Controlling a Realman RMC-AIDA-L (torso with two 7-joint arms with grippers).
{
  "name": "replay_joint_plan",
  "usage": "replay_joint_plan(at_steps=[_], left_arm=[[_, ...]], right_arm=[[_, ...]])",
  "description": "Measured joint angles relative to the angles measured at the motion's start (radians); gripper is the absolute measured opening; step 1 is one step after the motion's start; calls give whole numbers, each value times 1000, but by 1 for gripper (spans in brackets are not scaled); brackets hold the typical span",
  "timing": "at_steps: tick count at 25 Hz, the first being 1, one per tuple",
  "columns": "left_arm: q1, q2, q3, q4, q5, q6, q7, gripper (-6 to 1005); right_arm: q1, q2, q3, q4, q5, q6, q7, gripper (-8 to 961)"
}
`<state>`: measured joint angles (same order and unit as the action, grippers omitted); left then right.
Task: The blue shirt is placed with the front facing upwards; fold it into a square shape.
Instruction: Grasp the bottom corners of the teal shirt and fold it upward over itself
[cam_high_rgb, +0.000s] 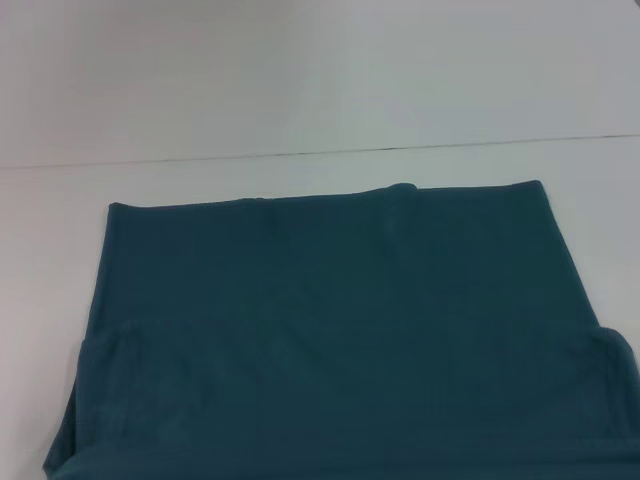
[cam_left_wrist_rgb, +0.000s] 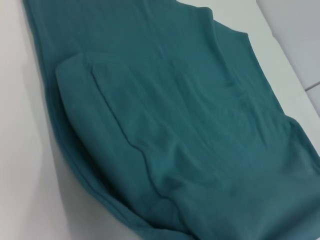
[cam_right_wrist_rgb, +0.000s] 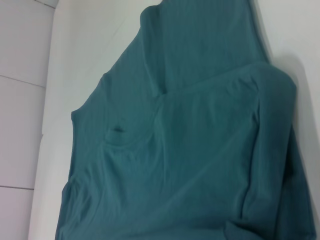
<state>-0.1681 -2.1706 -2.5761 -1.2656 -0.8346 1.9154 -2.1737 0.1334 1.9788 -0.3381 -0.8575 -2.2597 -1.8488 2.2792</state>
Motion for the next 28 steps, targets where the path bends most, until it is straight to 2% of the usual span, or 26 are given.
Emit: replay_joint_plan(at_steps=[5,16,23,28], left_arm=[[9,-2,-7,-1,-1,2,2,37],[-18,4,-7,10,-26,-2,13,24],[-61,14,-19,21,-24,15,50,32],[-55,1,-25,-73,-22,3,34,38]], right_arm=[[-4,0,2,0,0,-2,0,54],[28,2,28,10,7,-25,-4,54],[56,6,21,14,2,-19,-7,50],[67,-2,27,39,1,-14,-7,49]])
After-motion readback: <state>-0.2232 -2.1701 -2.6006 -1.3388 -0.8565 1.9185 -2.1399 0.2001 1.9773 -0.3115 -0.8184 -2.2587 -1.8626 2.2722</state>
